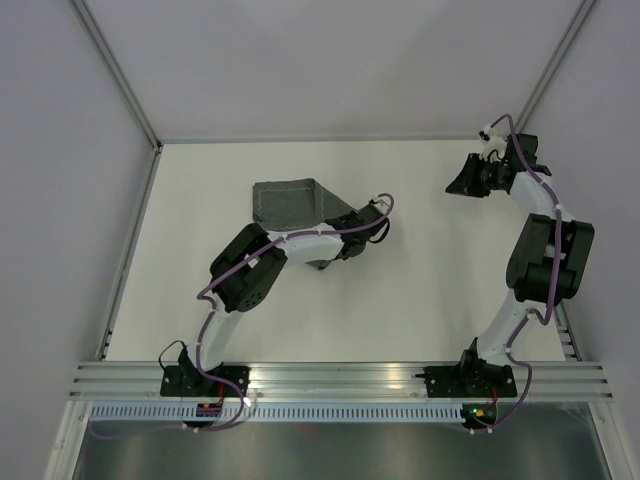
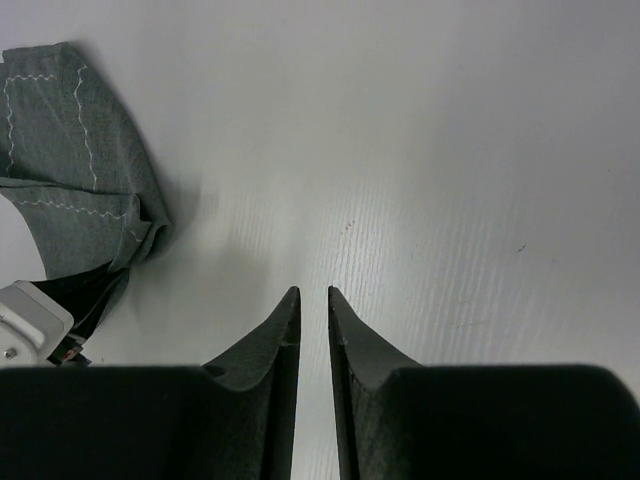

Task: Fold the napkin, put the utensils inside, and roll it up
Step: Roll the napkin with the utensil

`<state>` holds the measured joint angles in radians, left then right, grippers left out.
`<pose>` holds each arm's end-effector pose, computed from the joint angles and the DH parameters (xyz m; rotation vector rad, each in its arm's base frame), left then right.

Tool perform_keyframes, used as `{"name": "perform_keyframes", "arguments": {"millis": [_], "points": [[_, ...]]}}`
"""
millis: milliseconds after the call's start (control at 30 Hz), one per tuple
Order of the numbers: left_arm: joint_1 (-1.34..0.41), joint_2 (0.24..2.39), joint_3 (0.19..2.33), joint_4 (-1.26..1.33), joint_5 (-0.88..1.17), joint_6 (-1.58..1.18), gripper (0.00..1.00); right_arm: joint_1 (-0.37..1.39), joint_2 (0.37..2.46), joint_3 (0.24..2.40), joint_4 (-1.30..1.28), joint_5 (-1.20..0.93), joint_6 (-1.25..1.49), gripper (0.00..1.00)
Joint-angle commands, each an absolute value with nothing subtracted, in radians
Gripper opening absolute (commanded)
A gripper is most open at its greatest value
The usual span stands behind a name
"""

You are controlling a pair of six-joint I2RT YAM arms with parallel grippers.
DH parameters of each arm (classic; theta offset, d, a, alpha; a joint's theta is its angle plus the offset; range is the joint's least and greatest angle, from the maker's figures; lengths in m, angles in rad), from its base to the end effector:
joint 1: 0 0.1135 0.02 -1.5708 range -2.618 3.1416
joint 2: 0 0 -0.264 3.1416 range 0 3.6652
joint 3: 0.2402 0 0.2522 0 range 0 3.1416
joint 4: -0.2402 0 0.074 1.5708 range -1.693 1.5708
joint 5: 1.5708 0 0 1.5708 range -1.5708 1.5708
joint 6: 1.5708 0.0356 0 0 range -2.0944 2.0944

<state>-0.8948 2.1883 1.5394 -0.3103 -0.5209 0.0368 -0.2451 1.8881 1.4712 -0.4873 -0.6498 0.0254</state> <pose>0.3044 -0.3513 0.1427 0.8855 2.2050 0.2629 0.4068 -0.0795 0.2396 0.0449 2.3449 0.6915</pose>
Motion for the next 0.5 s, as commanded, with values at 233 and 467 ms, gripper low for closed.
{"name": "perform_keyframes", "arguments": {"millis": [233,467], "points": [[-0.858,2.097,1.415,-0.380,-0.091,0.071,0.02,-0.247,1.755,1.411,-0.489,-0.704,-0.127,0.22],[-0.854,2.028,1.339,-0.408,0.191,0.081,0.02,-0.233,1.651,1.301,-0.491,-0.776,-0.283,0.22]]}}
